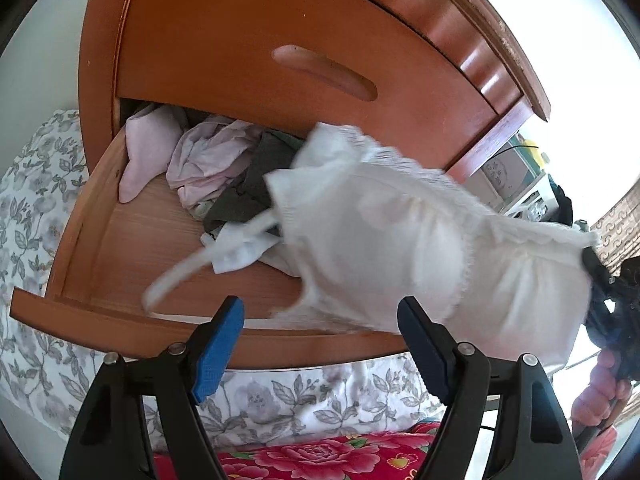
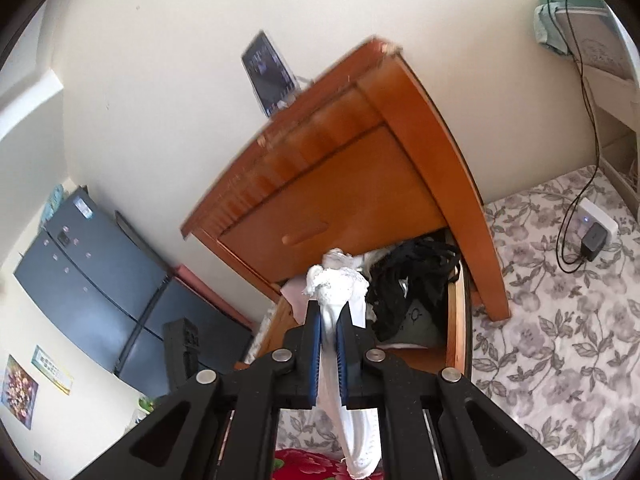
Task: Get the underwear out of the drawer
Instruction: 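Carry the white bra out and drop it onto the bedspread, then move the right gripper into the drawer toward the black lace underwear, then close the right gripper on the black lace underwear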
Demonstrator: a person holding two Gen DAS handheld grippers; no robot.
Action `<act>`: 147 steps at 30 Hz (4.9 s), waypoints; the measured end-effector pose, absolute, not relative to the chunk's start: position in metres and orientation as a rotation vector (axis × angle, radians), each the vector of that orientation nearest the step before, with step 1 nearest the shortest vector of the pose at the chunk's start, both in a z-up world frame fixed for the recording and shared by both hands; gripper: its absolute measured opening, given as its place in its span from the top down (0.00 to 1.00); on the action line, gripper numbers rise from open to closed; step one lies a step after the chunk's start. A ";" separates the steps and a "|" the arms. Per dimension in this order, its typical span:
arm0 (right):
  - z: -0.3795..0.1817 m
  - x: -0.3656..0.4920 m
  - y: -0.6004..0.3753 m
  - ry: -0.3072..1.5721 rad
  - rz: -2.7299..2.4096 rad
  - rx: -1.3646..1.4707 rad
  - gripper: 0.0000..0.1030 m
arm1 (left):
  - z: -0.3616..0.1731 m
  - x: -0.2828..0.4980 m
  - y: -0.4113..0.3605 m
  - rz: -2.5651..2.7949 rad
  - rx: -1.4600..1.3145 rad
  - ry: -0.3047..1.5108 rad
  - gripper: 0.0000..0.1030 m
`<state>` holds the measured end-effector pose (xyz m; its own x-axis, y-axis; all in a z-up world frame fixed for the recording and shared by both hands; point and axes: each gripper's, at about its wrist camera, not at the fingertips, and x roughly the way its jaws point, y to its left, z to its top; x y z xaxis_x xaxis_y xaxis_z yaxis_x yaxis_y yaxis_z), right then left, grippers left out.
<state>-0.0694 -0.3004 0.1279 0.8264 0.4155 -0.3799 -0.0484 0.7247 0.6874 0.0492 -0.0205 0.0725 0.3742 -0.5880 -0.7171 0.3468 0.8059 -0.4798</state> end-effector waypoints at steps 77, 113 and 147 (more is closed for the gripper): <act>0.028 -0.068 -0.338 0.861 -0.356 0.292 0.00 | 0.057 -0.025 0.002 -0.272 -0.024 0.756 0.03; 0.070 0.095 -0.180 1.057 -0.112 0.133 0.01 | 0.029 -0.016 0.009 -0.318 -0.058 0.835 0.00; 0.063 0.084 -0.190 0.953 -0.206 0.137 0.93 | 0.020 -0.015 -0.003 -0.324 0.015 0.885 0.00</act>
<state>0.0844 -0.1900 0.0631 0.5615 -0.1142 -0.8196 0.2343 0.9718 0.0251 -0.0146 -0.0029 0.0203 0.5874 -0.2720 -0.7622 0.2844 0.9511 -0.1203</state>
